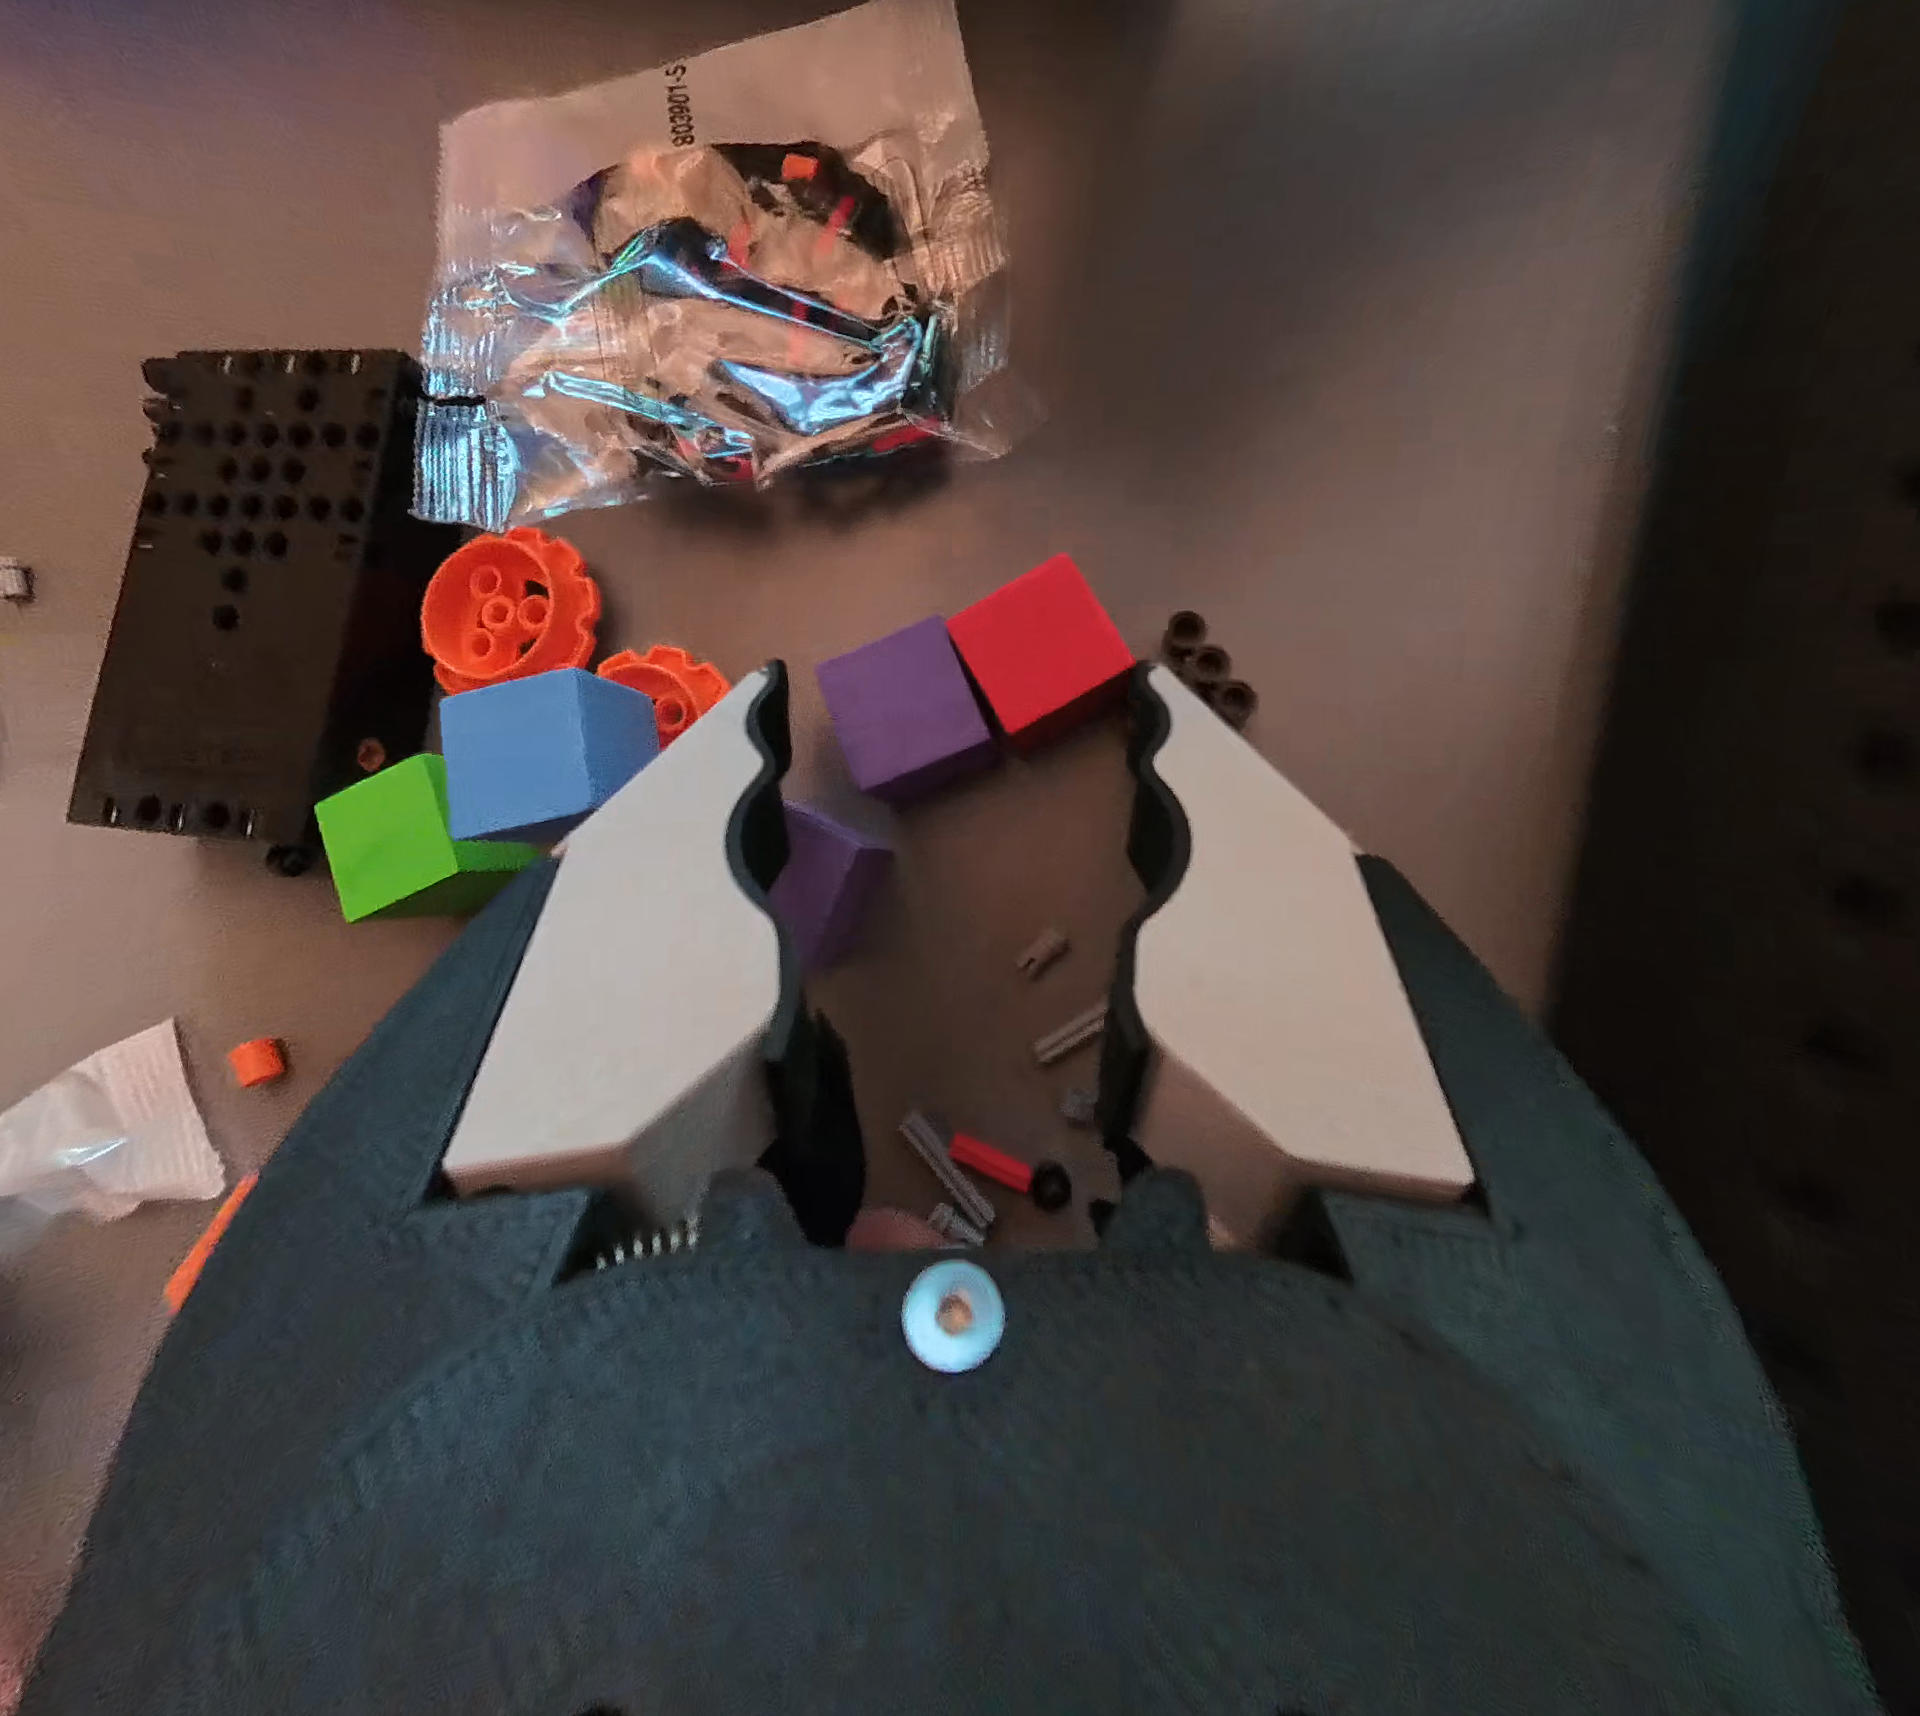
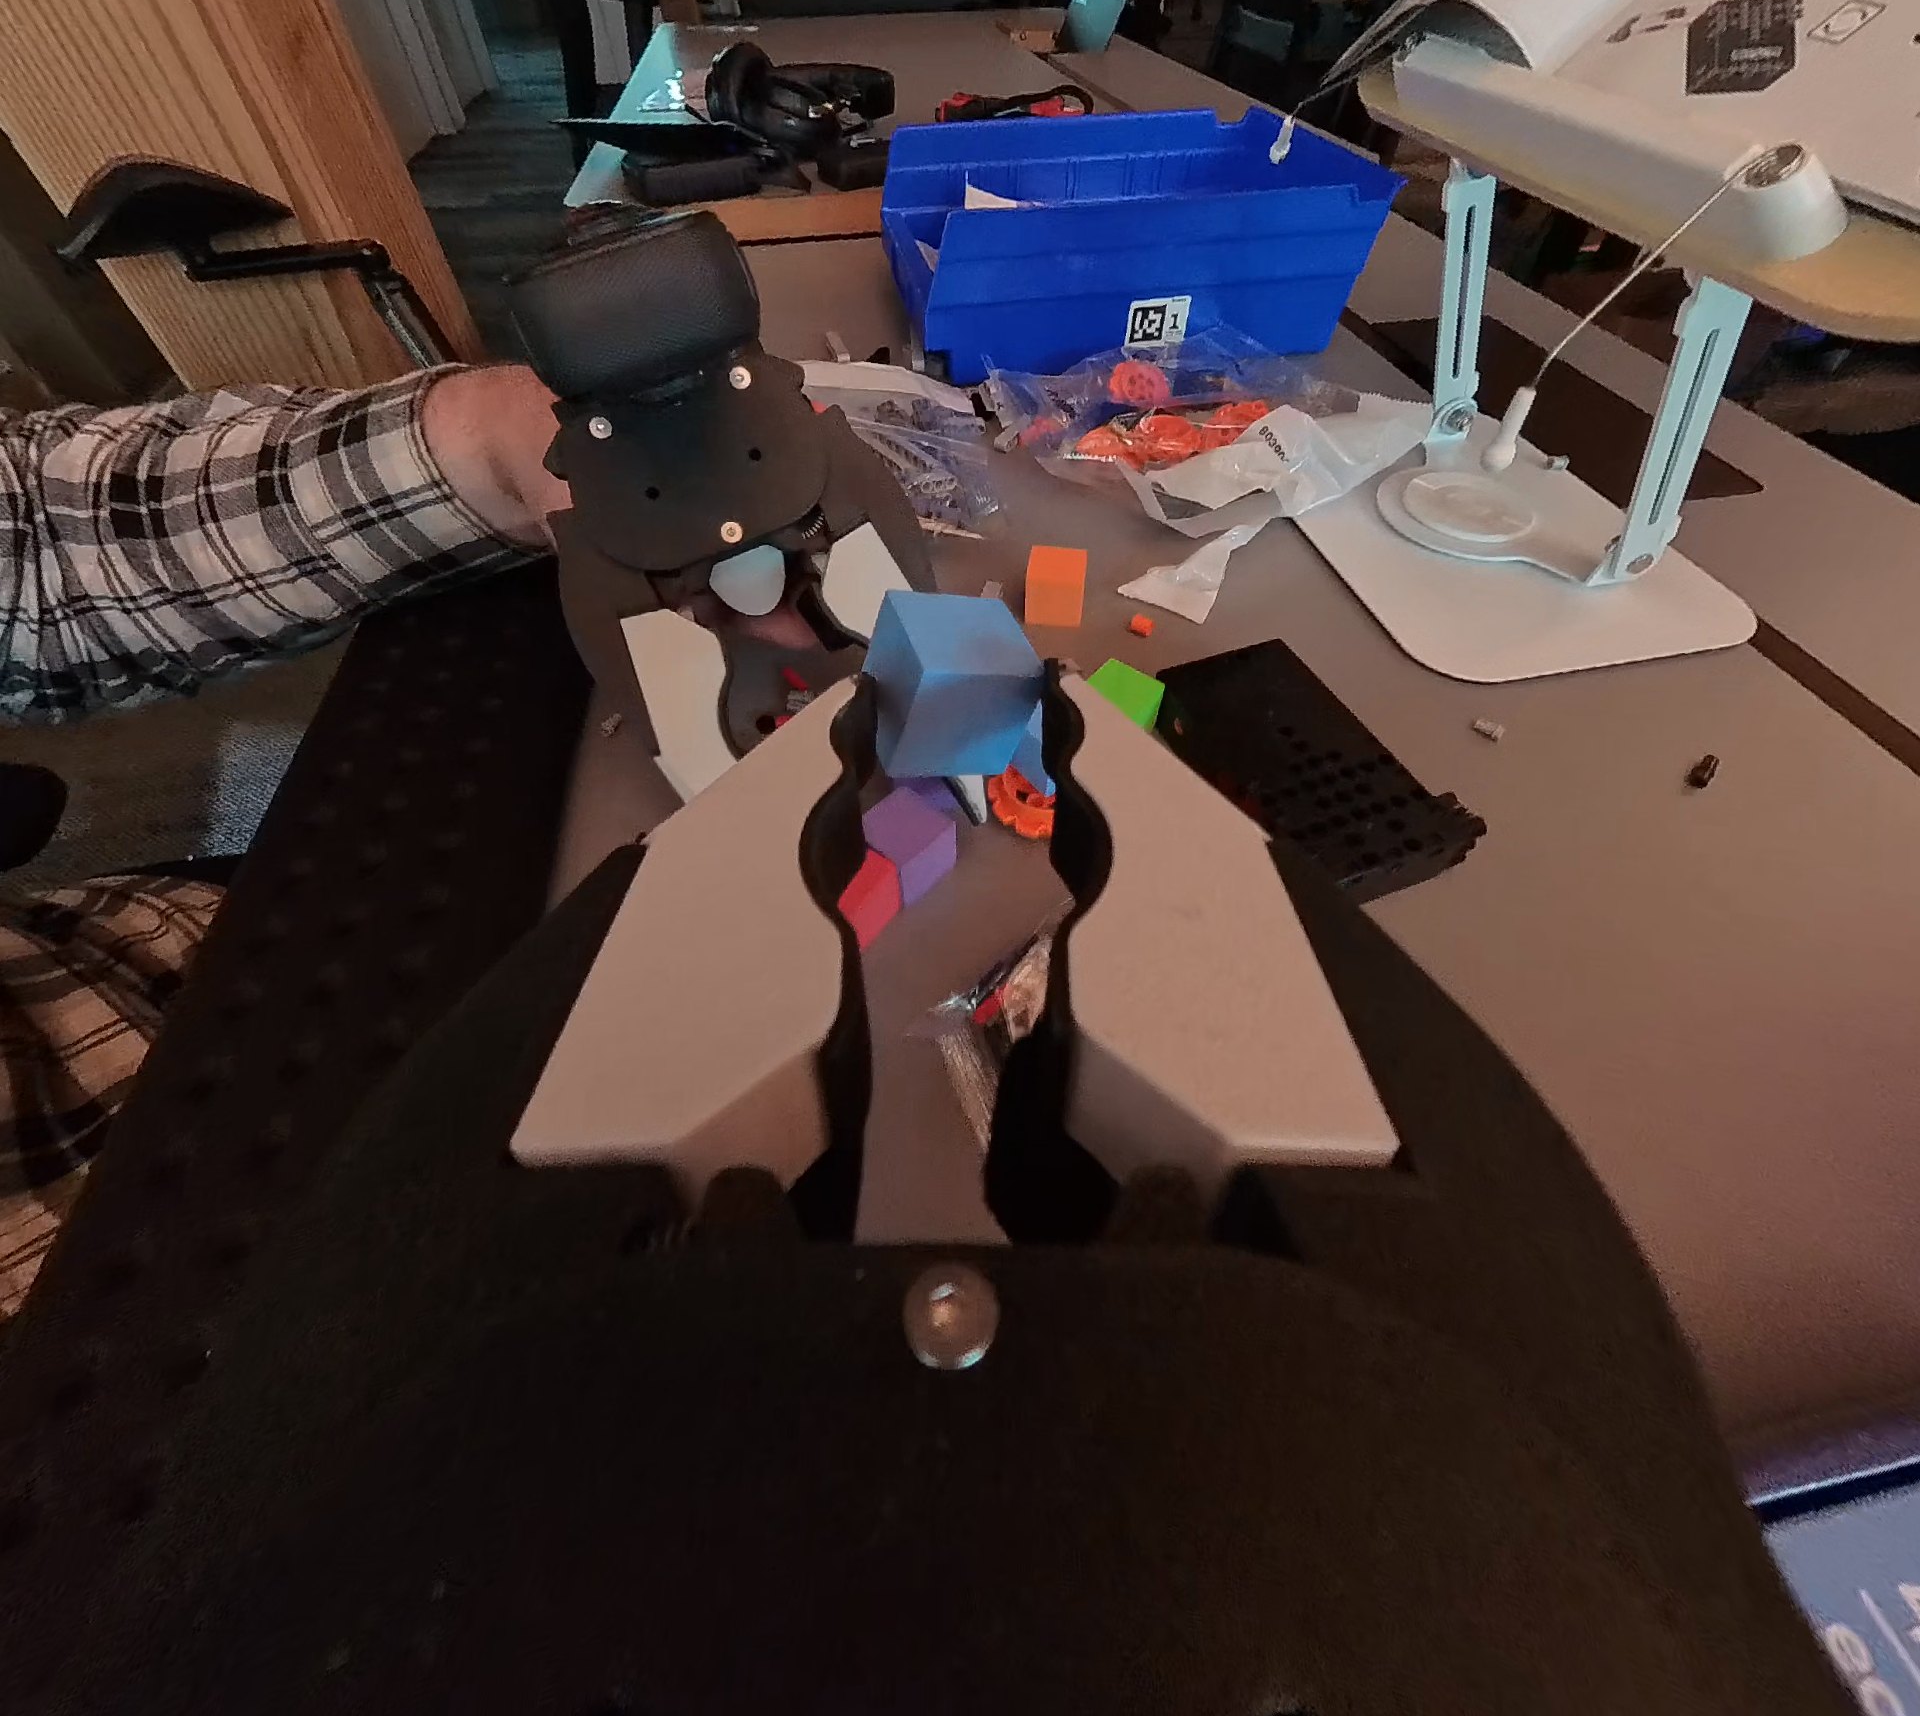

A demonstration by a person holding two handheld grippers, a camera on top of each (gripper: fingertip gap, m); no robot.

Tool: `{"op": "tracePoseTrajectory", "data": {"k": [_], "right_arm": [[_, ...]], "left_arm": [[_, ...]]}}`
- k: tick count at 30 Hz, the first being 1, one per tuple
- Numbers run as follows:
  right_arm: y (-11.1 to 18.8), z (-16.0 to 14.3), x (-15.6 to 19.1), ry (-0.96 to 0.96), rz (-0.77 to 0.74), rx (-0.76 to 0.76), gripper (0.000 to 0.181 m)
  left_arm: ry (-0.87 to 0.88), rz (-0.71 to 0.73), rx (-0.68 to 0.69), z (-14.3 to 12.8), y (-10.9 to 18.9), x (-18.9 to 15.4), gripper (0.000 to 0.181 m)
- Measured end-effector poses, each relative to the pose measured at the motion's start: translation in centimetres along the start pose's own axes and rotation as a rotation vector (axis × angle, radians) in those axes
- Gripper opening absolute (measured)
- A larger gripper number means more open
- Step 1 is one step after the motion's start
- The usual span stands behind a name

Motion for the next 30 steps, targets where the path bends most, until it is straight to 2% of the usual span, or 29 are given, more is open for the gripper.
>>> {"op": "tracePoseTrajectory", "data": {"k": [2,9,13,19,30], "right_arm": [[0.0,-0.4,0.0,-0.008,0.004,0.008,0.031],[0.4,-1.1,0.7,0.009,0.018,0.041,0.030],[0.4,-2.1,2.3,0.030,0.061,0.115,0.030],[-2.1,-5.6,5.4,0.067,0.134,0.289,0.031],[-5.0,-9.4,5.2,0.034,0.115,0.415,0.030]], "left_arm": [[-0.001,0.015,0.048,-0.6,-0.5,0.1,0.059],[0.015,0.040,0.028,-0.2,-0.6,0.6,0.057],[0.046,0.059,0.011,-0.3,0.0,1.3,0.056],[0.067,0.086,0.045,-1.4,-0.1,2.2,0.057],[0.086,0.064,0.036,-1.8,0.1,2.2,0.057]]}}
Point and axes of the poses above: each gripper's, where its closed fingertips meet, y back along the fingers, z out of its top, x = y × z across the jaws, the point moved 1 cm from there along y, back along the fingers, and after that the axes turned 5 degrees about -y, right-handed, at the moved point
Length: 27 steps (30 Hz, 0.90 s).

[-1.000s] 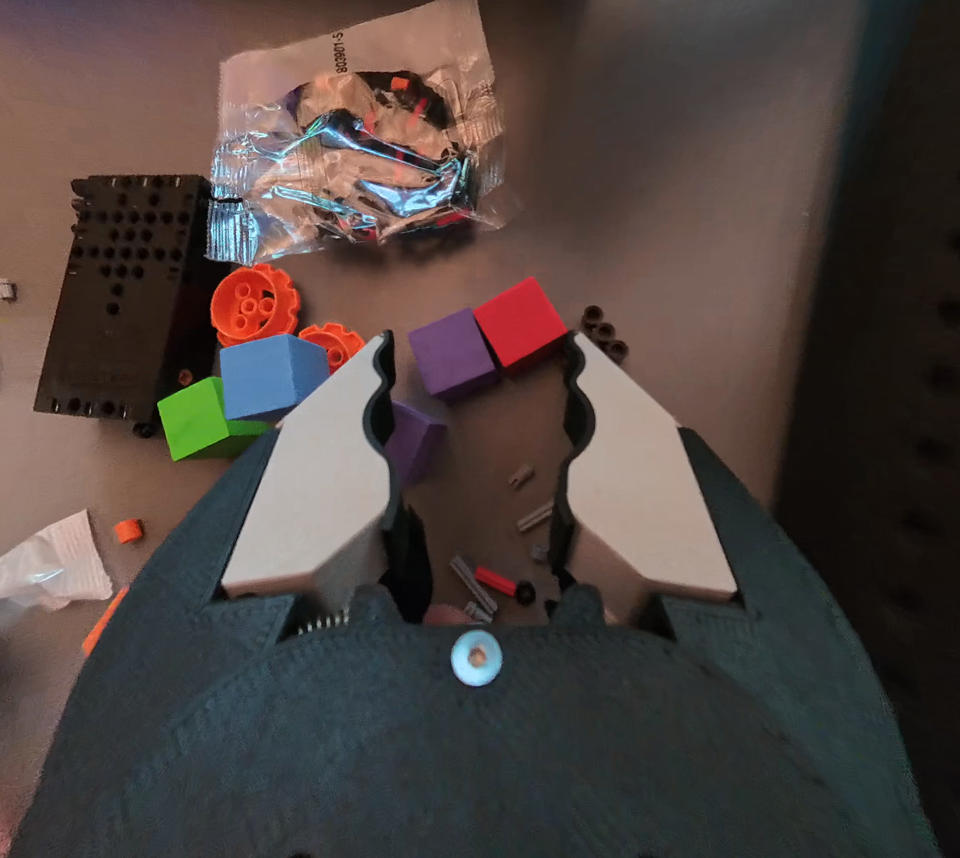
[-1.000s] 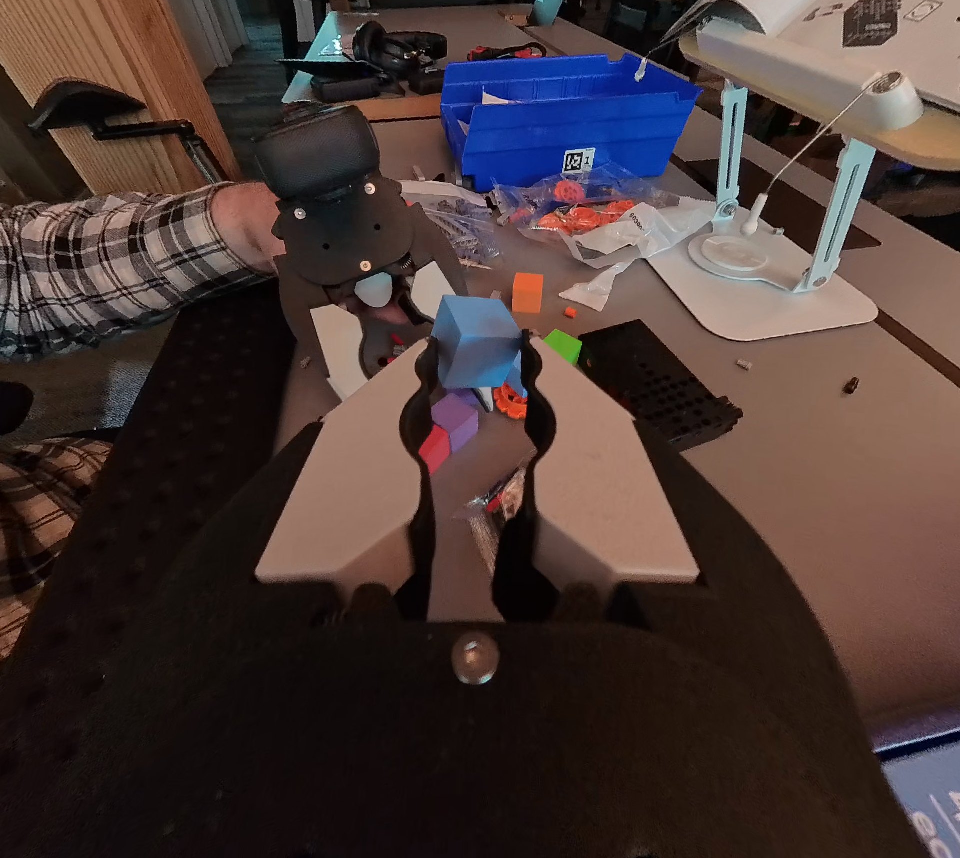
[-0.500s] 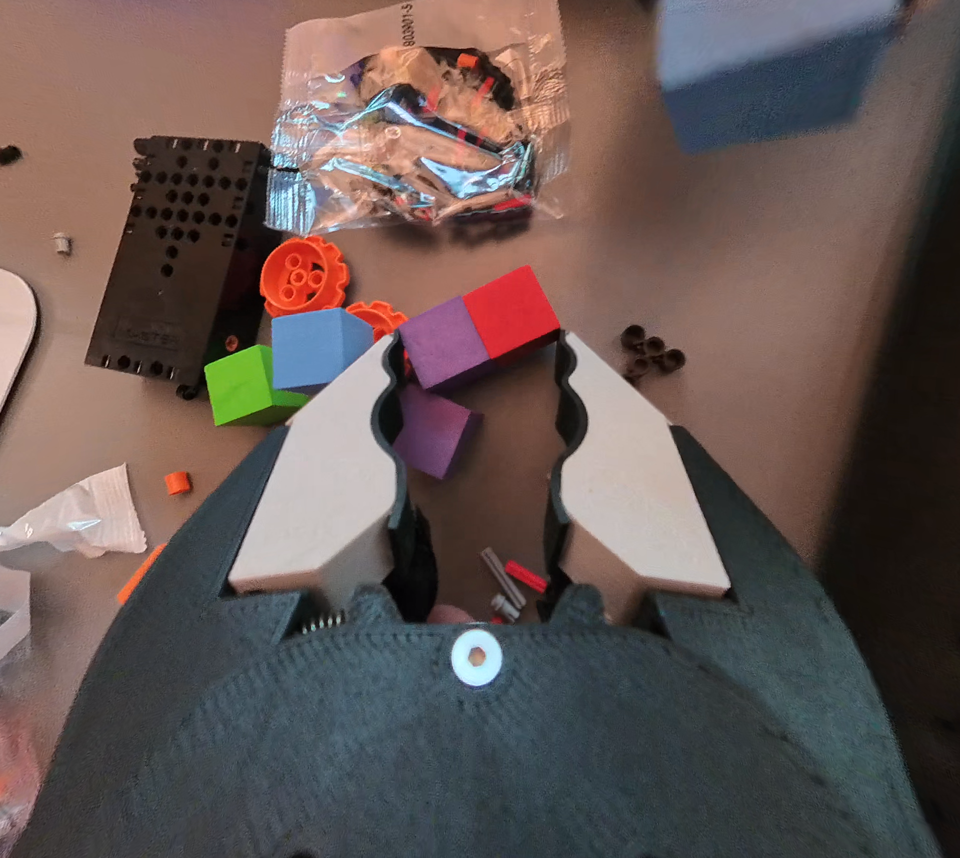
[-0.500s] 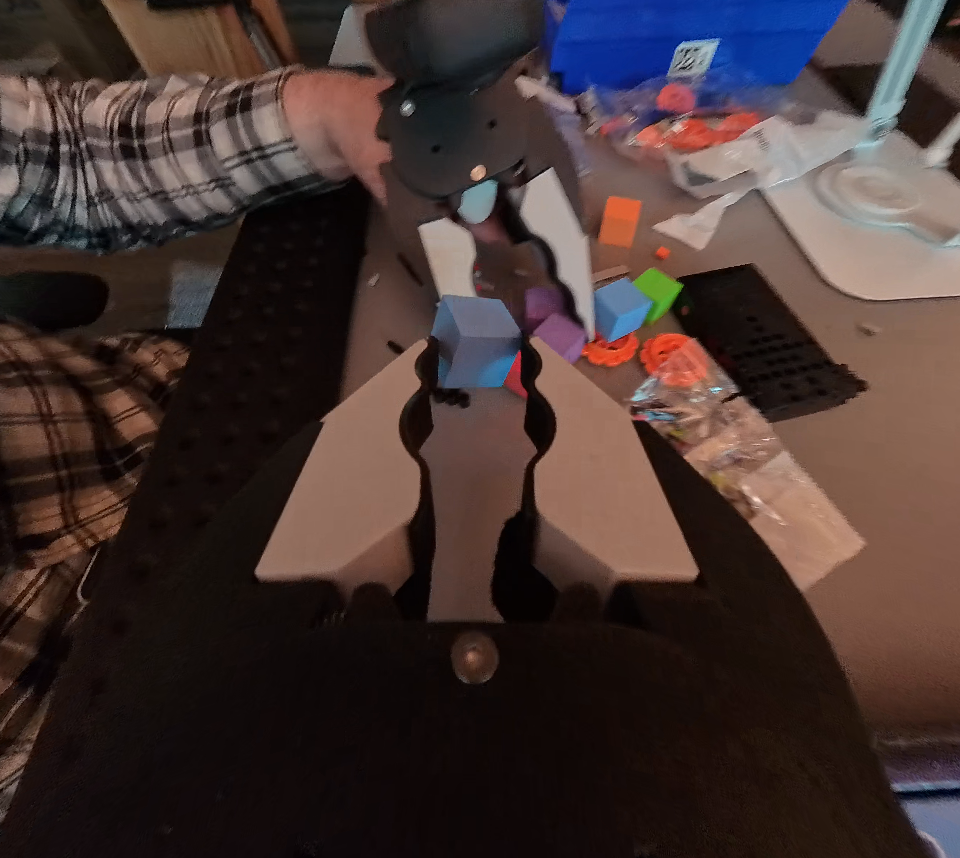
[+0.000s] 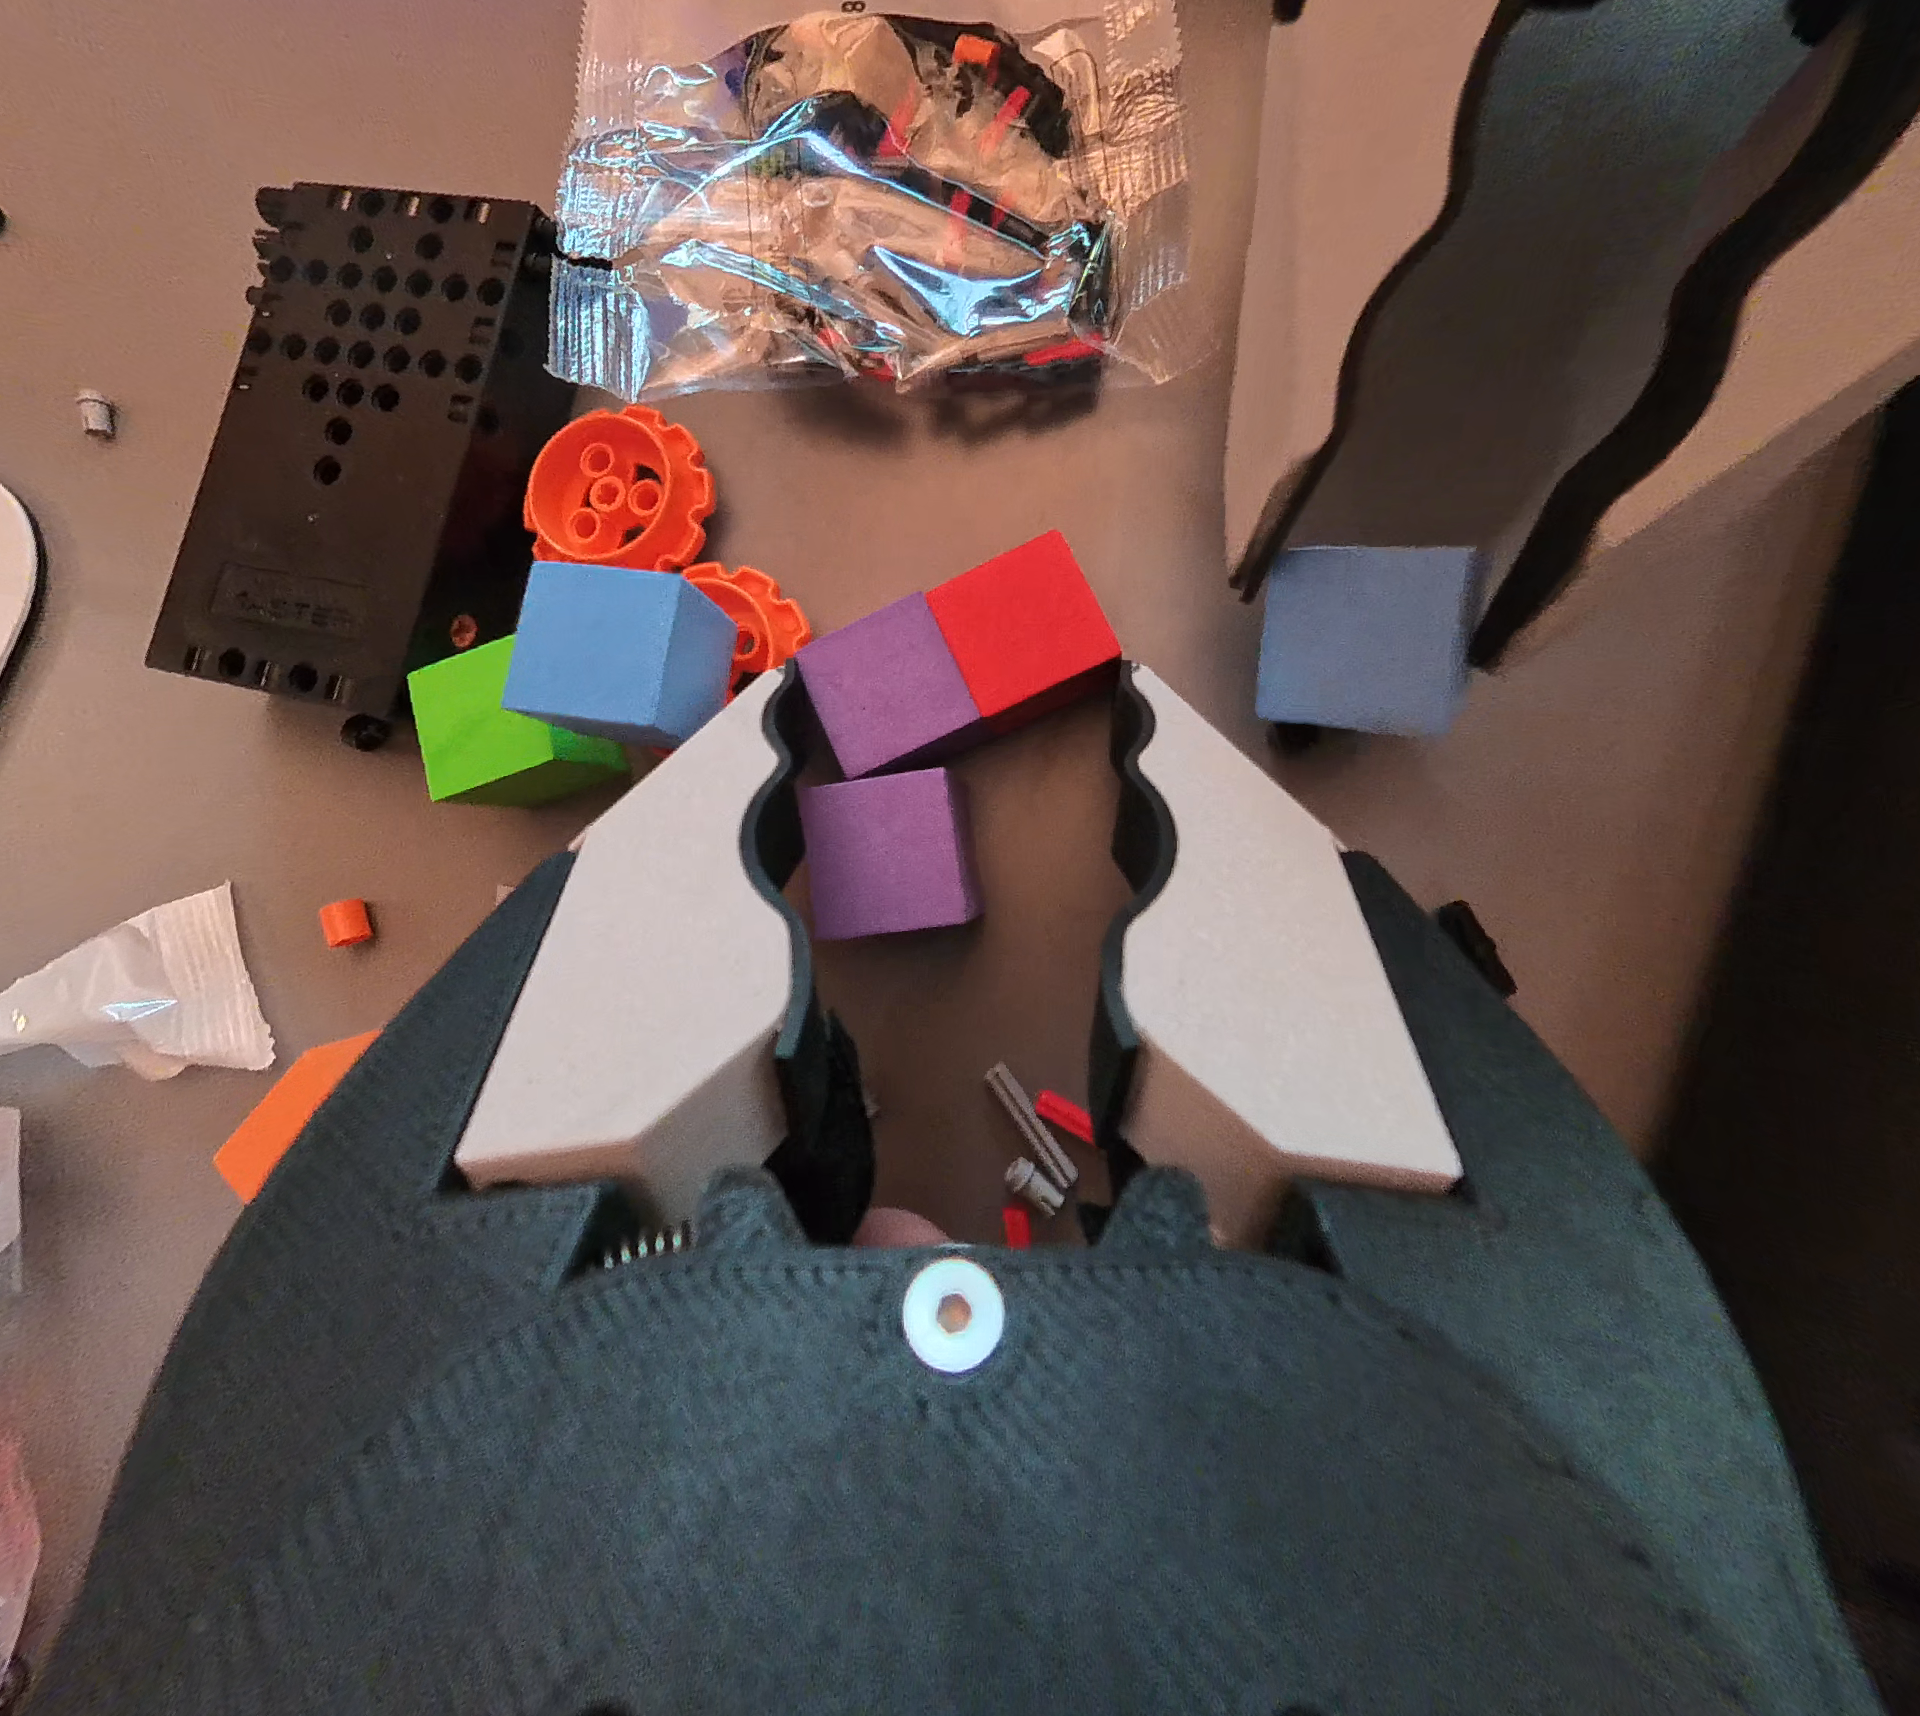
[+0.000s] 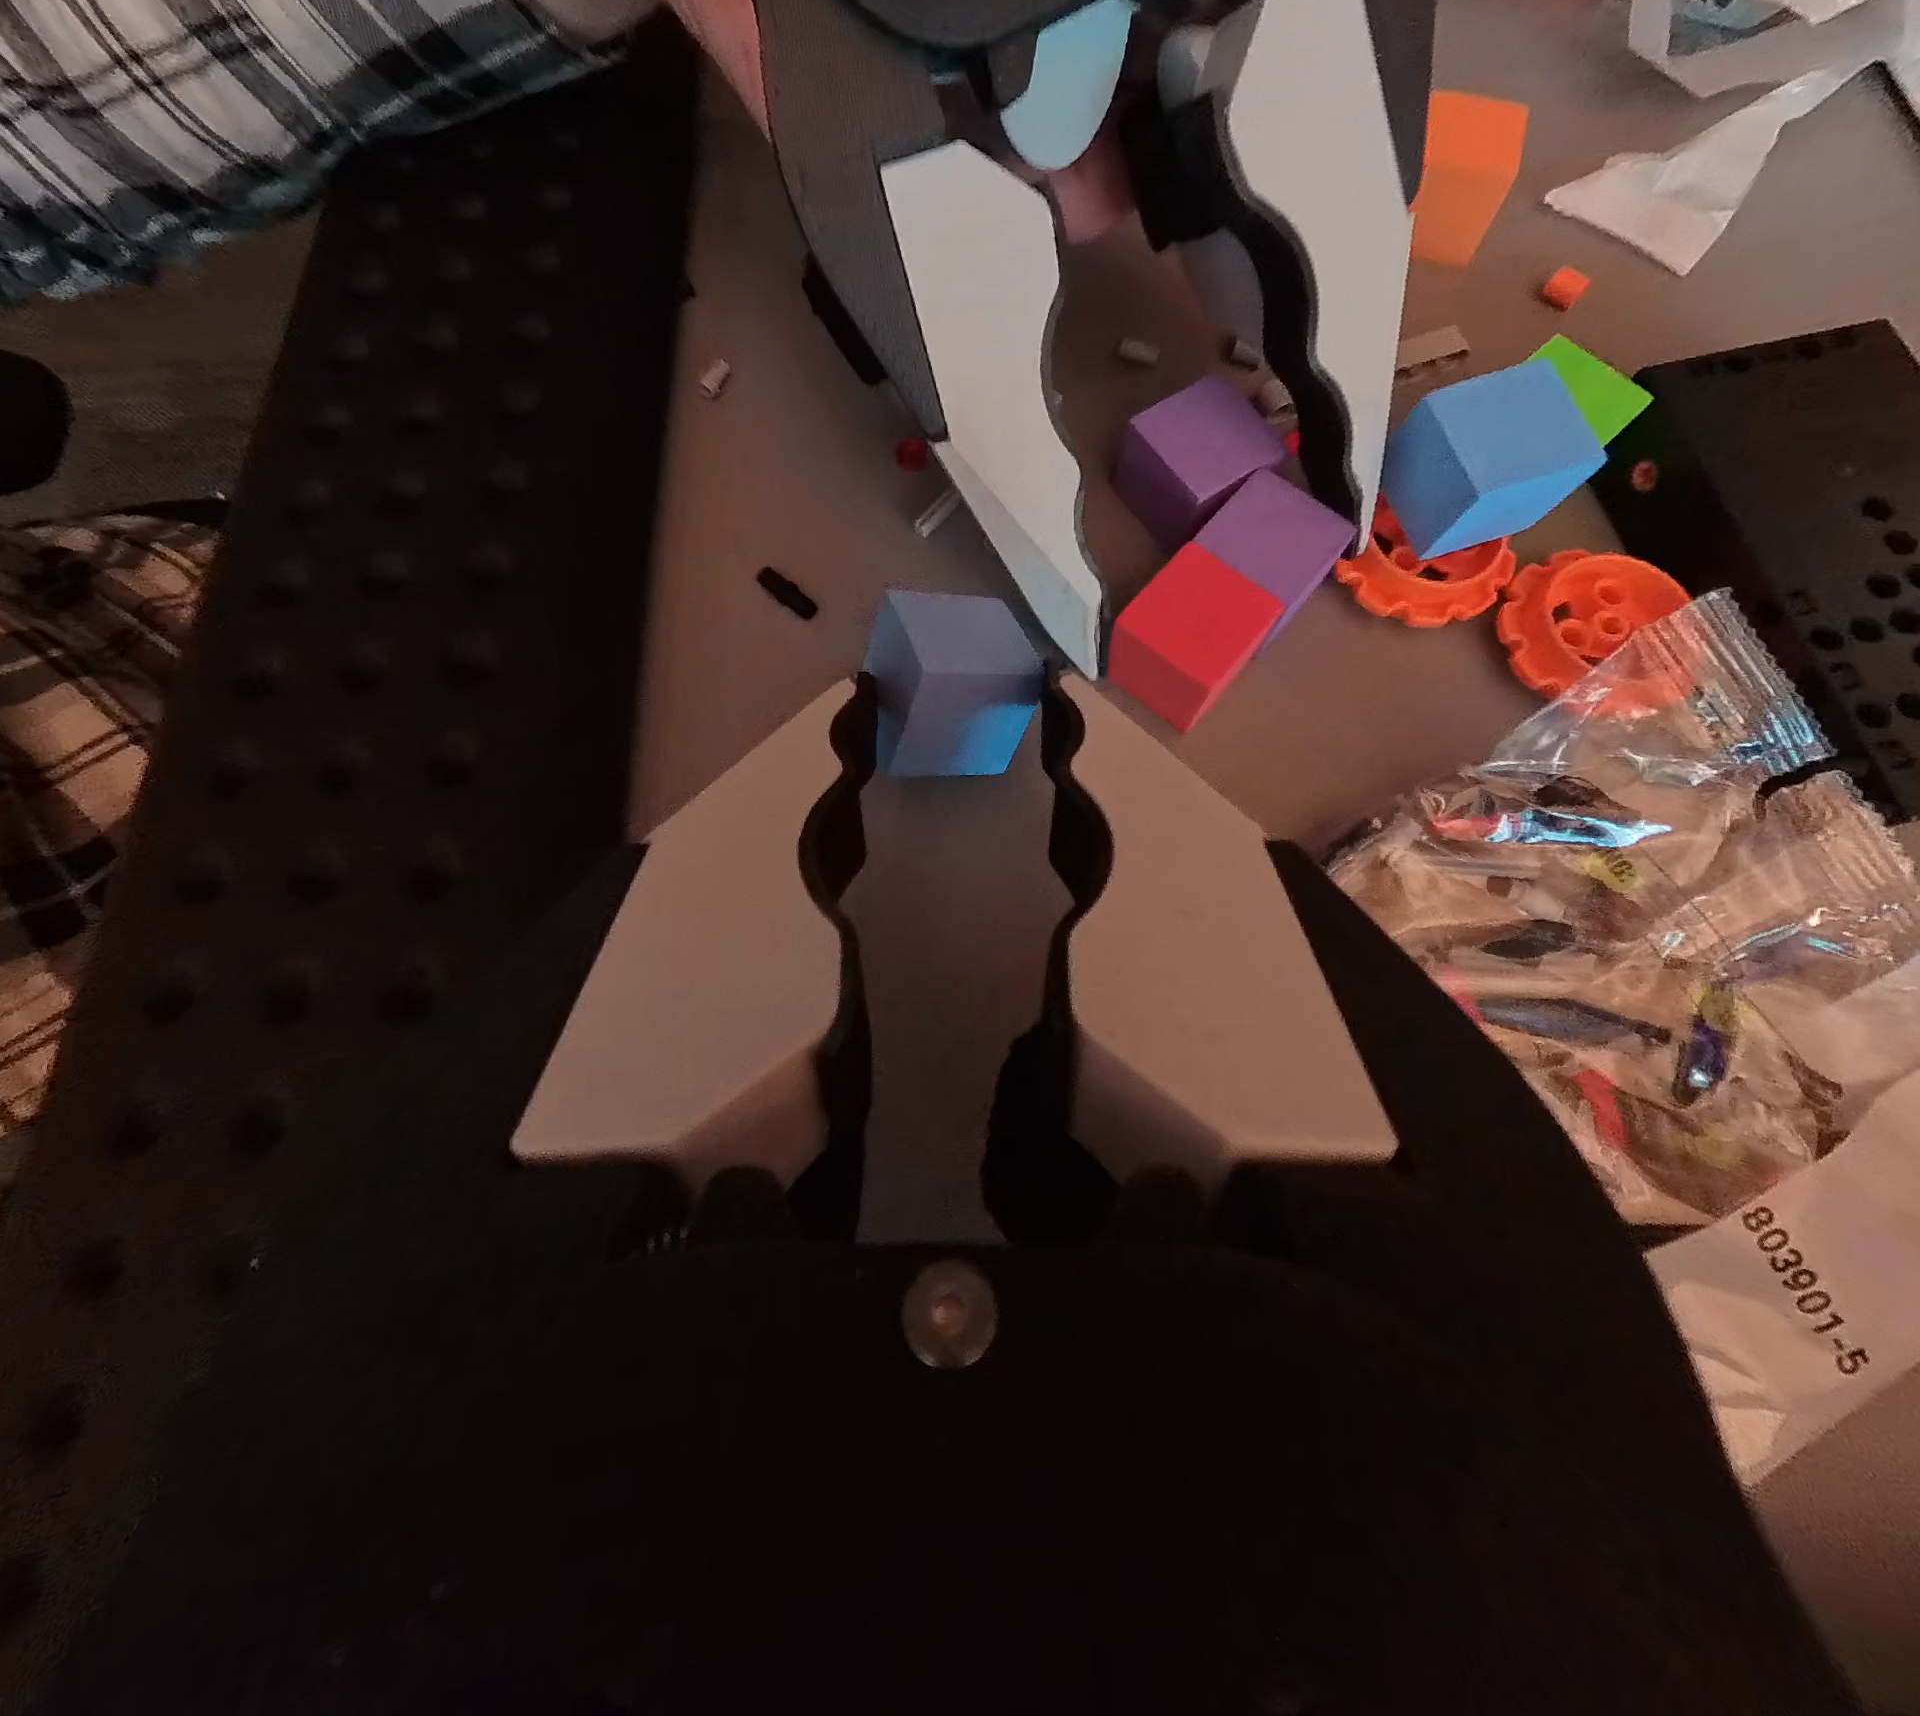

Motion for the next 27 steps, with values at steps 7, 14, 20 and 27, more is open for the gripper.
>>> {"op": "tracePoseTrajectory", "data": {"k": [7,14,20,27], "right_arm": [[-0.6,-1.2,-0.5,0.025,-0.032,0.054,0.030],[-0.2,-0.6,-0.3,0.050,-0.041,0.038,0.029],[0.9,-0.7,0.1,0.050,-0.032,0.034,0.029],[4.5,-1.2,0.1,0.014,-0.075,-0.016,0.028]], "left_arm": [[-0.030,-0.009,-0.023,0.4,0.4,-0.2,0.058],[-0.068,0.009,0.001,0.1,1.4,-0.2,0.059],[-0.113,-0.028,0.016,0.0,2.9,-2.2,0.060],[-0.168,0.017,0.054,1.0,1.1,-2.8,0.066]]}}
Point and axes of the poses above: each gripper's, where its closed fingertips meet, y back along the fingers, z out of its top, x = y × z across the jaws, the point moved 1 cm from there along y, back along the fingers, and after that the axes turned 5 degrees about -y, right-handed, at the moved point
